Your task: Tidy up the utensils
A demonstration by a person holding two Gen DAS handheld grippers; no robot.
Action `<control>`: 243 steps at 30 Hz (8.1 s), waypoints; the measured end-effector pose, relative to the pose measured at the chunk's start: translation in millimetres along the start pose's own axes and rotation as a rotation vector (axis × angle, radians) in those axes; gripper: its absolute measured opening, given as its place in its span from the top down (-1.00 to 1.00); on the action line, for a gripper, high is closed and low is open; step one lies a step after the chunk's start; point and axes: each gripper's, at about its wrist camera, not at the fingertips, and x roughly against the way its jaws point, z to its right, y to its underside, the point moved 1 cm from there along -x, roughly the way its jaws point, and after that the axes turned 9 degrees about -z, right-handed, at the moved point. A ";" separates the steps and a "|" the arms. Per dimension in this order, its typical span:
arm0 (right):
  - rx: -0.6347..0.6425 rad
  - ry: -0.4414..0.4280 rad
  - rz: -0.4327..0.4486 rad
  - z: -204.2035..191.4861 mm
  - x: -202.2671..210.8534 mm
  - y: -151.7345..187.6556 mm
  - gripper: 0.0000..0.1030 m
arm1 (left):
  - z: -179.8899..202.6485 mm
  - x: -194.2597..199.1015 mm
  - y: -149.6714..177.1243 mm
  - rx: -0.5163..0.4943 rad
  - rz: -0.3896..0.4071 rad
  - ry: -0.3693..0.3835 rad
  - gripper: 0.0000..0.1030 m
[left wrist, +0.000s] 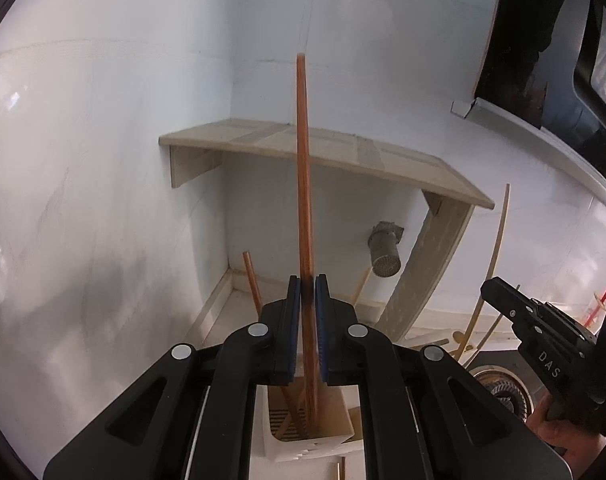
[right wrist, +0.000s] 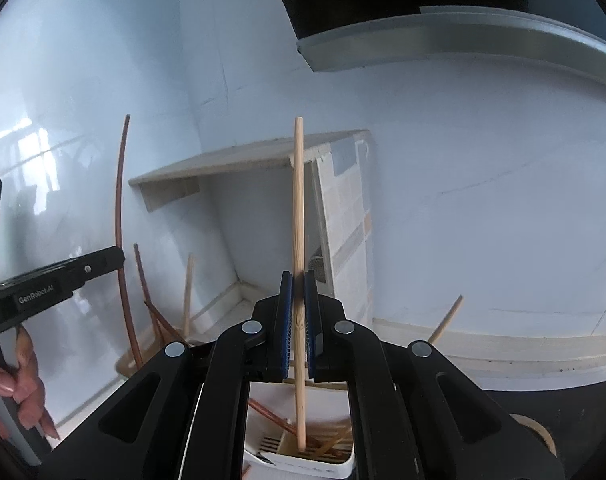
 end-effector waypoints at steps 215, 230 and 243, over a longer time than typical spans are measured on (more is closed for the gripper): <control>-0.005 0.208 -1.102 -116.7 -127.7 189.3 -0.13 | -15.2 -24.9 247.1 -0.234 -0.737 0.138 -0.19; -0.077 0.186 -1.096 -70.5 -106.0 184.5 0.73 | -6.1 -23.9 252.4 -0.310 -0.753 0.072 -0.18; -0.114 0.117 -1.114 -52.5 -94.8 188.1 0.83 | -8.1 -21.7 253.4 -0.280 -0.775 0.066 -0.06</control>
